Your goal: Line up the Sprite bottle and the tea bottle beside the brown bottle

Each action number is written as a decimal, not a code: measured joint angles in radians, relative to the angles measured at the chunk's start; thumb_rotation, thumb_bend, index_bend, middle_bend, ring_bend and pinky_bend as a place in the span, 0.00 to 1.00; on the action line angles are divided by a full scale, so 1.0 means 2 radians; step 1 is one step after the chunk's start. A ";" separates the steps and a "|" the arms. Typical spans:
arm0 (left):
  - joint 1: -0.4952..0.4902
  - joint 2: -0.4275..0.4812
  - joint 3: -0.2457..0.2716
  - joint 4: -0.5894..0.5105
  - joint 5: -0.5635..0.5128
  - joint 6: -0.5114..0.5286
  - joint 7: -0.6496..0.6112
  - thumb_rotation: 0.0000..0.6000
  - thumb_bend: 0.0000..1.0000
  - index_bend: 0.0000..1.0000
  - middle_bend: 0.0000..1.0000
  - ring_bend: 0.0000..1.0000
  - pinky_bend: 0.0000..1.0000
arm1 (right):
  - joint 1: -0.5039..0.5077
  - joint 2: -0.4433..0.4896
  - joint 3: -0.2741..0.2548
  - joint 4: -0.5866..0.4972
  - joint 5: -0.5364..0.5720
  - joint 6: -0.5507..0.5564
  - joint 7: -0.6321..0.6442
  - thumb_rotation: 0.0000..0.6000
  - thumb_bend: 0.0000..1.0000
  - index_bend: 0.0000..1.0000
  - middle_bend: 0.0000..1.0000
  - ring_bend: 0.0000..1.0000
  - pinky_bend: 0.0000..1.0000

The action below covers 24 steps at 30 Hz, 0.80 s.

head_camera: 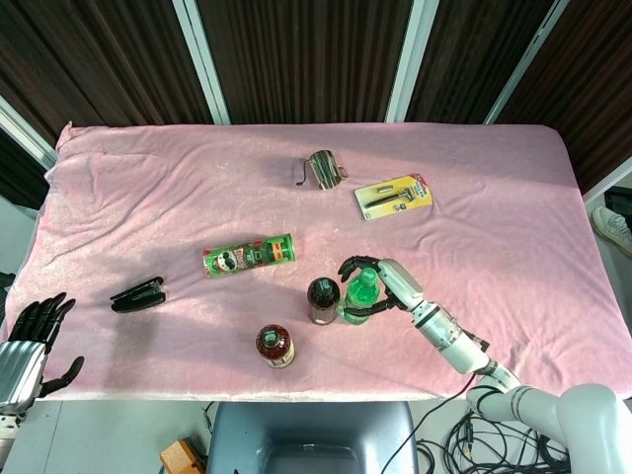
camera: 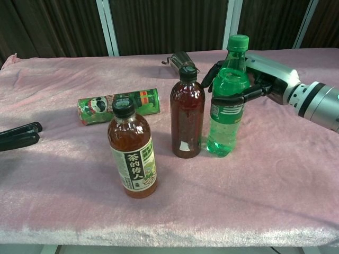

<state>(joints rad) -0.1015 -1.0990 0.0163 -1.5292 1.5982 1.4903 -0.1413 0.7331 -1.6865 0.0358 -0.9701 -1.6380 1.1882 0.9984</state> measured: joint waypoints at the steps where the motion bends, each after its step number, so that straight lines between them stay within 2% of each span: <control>1: 0.000 0.000 0.000 0.000 0.000 0.000 0.000 1.00 0.33 0.00 0.00 0.00 0.00 | 0.000 0.001 -0.001 0.000 -0.001 0.001 0.000 1.00 0.23 0.55 0.45 0.37 0.60; 5: 0.000 0.000 0.000 0.000 0.000 0.000 0.000 1.00 0.33 0.00 0.00 0.00 0.00 | -0.001 0.005 -0.003 -0.004 -0.003 0.005 -0.001 1.00 0.22 0.42 0.39 0.34 0.60; 8: 0.000 0.000 0.000 0.000 0.000 0.000 0.000 1.00 0.33 0.00 0.00 0.00 0.00 | -0.003 0.009 -0.004 -0.008 -0.005 0.013 -0.002 1.00 0.21 0.25 0.32 0.28 0.59; 10: 0.000 0.000 0.000 0.000 0.000 0.001 -0.001 1.00 0.33 0.00 0.00 0.00 0.00 | -0.005 0.013 -0.005 -0.012 -0.006 0.016 -0.003 1.00 0.19 0.13 0.25 0.23 0.55; 13: 0.000 0.000 0.000 0.001 0.001 0.002 -0.002 1.00 0.33 0.00 0.00 0.00 0.00 | -0.008 0.021 -0.008 -0.021 -0.008 0.020 -0.007 1.00 0.18 0.02 0.18 0.17 0.49; 18: 0.001 0.001 0.001 0.002 0.004 0.005 -0.007 1.00 0.33 0.00 0.00 0.00 0.00 | -0.016 0.042 -0.014 -0.045 -0.013 0.031 -0.031 1.00 0.14 0.00 0.10 0.09 0.38; 24: -0.004 0.000 0.006 0.012 0.035 0.017 -0.045 1.00 0.33 0.00 0.00 0.00 0.00 | -0.038 0.088 -0.028 -0.088 -0.026 0.061 -0.083 1.00 0.13 0.00 0.02 0.02 0.33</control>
<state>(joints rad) -0.1089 -1.0999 0.0277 -1.5053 1.6684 1.5245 -0.2313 0.6566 -1.5098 -0.0200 -1.1458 -1.6895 1.3095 0.8326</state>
